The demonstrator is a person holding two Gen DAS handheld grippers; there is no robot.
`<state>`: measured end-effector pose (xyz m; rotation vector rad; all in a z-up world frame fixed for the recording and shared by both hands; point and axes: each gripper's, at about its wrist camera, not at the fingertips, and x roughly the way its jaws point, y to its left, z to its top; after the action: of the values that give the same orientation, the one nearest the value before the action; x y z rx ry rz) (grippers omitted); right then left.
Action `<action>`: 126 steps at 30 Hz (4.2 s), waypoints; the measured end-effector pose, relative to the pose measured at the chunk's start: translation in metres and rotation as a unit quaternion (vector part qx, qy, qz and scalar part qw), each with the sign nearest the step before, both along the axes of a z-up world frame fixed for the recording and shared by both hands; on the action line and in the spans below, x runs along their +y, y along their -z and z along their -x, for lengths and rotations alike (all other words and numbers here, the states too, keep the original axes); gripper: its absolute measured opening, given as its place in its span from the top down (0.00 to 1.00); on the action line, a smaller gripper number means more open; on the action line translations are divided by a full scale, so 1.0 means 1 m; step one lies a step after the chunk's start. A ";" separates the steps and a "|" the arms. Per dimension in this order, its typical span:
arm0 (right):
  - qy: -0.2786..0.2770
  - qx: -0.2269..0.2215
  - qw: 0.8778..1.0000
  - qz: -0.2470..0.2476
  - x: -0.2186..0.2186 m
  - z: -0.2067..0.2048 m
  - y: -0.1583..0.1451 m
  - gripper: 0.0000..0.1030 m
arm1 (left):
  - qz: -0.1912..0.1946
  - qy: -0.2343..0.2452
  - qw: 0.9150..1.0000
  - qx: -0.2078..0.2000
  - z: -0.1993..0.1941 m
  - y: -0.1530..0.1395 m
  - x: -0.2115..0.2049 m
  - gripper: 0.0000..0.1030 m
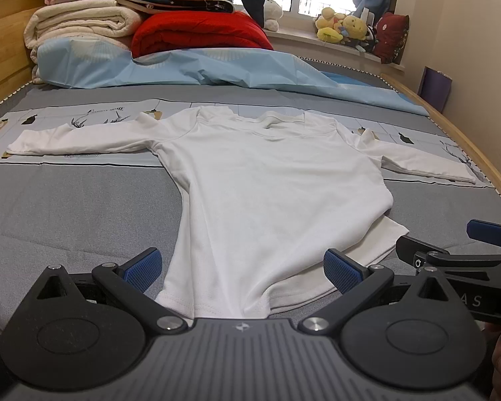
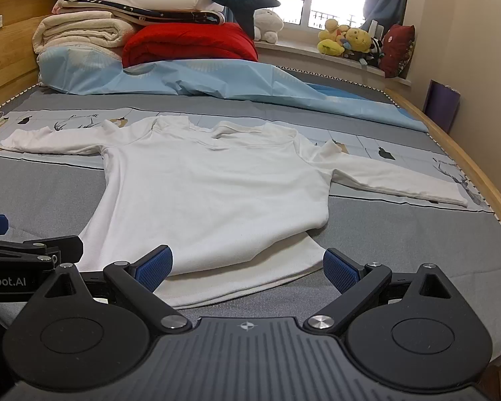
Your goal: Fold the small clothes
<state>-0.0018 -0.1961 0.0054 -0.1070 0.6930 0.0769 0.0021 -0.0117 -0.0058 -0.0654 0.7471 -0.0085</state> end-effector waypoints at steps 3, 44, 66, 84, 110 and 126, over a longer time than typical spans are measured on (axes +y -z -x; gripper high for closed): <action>0.000 0.002 1.000 0.001 0.000 0.000 0.000 0.06 | 0.000 0.000 1.000 0.000 0.000 0.000 0.000 0.00; 0.033 0.182 0.979 -0.087 -0.136 -0.166 0.087 0.65 | 0.105 0.020 0.959 0.262 -0.140 0.079 0.148 0.55; 0.029 0.219 0.971 -0.095 -0.181 -0.123 0.078 0.94 | 0.033 0.100 0.963 0.250 -0.127 0.058 0.142 0.96; -0.039 0.255 0.964 -0.062 -0.166 -0.093 0.073 0.84 | -0.048 0.144 0.956 0.252 -0.114 0.050 0.101 0.92; -0.027 0.145 0.989 0.002 -0.114 -0.122 0.051 0.82 | -0.076 0.177 0.950 0.244 -0.112 0.071 0.064 0.70; 0.047 -0.024 0.994 -0.094 -0.090 -0.145 -0.001 0.73 | -0.059 0.060 0.995 0.054 -0.123 -0.009 0.072 0.38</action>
<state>0.1434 -0.2857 0.0068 0.1035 0.6383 0.0483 0.1252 0.0607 0.0037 0.0915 0.8568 -0.0760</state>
